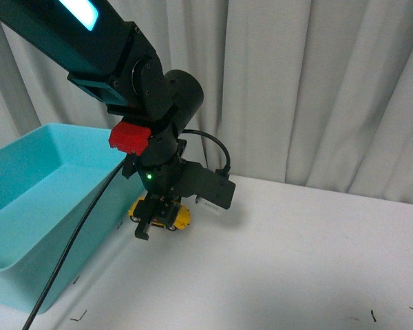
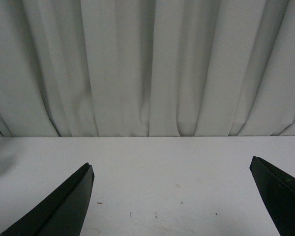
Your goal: Wind up and store yellow beetle toy
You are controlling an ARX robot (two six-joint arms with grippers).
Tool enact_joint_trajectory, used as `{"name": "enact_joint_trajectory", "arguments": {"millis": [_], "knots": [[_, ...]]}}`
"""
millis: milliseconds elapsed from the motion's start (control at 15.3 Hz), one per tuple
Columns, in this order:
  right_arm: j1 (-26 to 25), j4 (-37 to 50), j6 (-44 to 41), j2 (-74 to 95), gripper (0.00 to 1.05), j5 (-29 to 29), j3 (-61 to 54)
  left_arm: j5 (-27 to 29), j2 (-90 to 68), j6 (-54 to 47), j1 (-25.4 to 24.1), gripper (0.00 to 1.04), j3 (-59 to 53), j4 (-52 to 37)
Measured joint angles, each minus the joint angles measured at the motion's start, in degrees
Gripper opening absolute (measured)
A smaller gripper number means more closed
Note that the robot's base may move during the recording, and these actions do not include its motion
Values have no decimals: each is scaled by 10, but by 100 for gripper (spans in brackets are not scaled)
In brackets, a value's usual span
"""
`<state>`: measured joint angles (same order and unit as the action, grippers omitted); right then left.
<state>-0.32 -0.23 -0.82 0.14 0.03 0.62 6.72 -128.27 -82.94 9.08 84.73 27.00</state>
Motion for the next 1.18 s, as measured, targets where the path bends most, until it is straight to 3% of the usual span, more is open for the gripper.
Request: {"name": "enact_joint_trajectory", "arguments": {"millis": [131, 328, 524, 721, 983, 1180], "knots": [[0, 0, 0, 0, 98, 0, 0, -29, 2, -47, 12, 41, 7, 22], [0, 0, 0, 0, 98, 0, 0, -80, 8, -36, 38, 40, 26, 48], [0, 0, 0, 0, 98, 0, 0, -144, 58, 56, 50, 40, 67, 89], [0, 0, 0, 0, 98, 0, 0, -210, 135, 214, -16, 40, 151, 98], [0, 0, 0, 0, 98, 0, 0, -130, 143, 401, -148, 40, 207, 139], [0, 0, 0, 0, 98, 0, 0, -63, 123, 503, -204, 40, 189, 126]]}}
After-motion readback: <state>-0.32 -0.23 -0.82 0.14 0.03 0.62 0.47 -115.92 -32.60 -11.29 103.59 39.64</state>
